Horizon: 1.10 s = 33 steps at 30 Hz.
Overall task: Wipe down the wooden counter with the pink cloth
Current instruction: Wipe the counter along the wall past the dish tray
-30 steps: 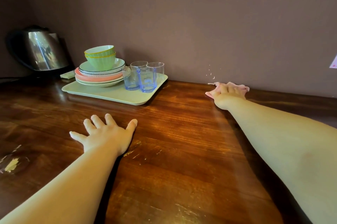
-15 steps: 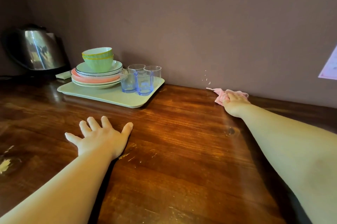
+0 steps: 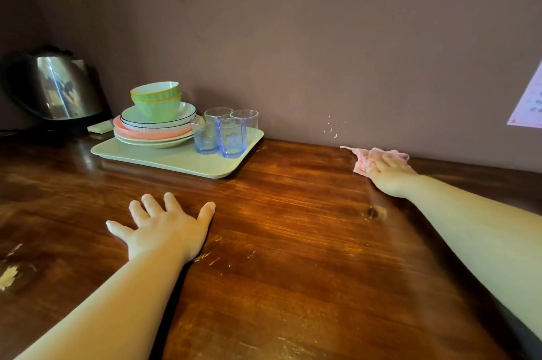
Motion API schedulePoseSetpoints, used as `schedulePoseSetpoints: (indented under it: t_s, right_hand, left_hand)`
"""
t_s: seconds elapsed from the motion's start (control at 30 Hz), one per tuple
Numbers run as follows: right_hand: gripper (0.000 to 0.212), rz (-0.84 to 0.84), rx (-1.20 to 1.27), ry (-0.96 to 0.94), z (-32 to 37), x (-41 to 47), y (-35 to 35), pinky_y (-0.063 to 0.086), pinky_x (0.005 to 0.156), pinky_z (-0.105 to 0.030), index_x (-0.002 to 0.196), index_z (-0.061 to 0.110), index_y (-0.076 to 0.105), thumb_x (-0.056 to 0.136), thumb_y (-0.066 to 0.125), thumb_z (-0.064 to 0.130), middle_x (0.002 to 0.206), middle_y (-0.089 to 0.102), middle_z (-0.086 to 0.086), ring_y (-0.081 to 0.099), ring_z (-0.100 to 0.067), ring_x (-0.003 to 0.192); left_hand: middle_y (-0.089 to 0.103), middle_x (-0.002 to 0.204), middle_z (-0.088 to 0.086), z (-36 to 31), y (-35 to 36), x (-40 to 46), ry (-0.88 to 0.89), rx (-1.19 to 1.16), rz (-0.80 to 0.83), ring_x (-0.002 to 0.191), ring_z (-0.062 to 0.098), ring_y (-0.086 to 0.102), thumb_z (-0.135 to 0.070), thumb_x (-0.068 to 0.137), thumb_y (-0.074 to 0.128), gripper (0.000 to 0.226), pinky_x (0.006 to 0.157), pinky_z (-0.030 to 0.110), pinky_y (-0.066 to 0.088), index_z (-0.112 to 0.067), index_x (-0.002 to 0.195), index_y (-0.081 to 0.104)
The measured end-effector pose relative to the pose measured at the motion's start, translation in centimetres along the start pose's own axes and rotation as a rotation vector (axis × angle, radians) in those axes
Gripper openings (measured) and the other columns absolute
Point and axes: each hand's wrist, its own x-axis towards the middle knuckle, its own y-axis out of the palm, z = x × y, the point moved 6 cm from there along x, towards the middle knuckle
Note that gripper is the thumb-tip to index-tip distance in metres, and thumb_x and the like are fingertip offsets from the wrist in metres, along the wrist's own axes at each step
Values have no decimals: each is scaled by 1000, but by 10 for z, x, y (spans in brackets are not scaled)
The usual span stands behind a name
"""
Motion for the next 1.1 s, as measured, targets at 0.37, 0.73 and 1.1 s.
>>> schedulePoseSetpoints:
  t_s: [0.37,0.73,1.1]
  right_hand:
    - [53,43,70,17,-1,7,13,12,125,-44,161,26,11,110,15,36,167,12,-6,9,-28,154]
    - [55,42,9,-6,15,5,16,14,125,-46,162,28,8,109,9,44,168,6,-2,8,-30,154]
    - [53,-17,-48,-66,44,-3,19,20,123,-46,160,21,18,109,12,38,164,21,-8,19,-30,151]
  left_hand:
    - [2,161,11,1,-2,-5,-13,10,-10,147,32,-3,-85,76,2,99,111,65,2,-24,155,7]
    - [2,162,11,0,-3,-5,-27,30,4,148,32,-3,-85,77,3,99,111,65,1,-25,155,5]
    - [4,161,11,0,-3,-3,-36,36,-7,148,32,-1,-87,76,4,100,112,65,1,-25,155,8]
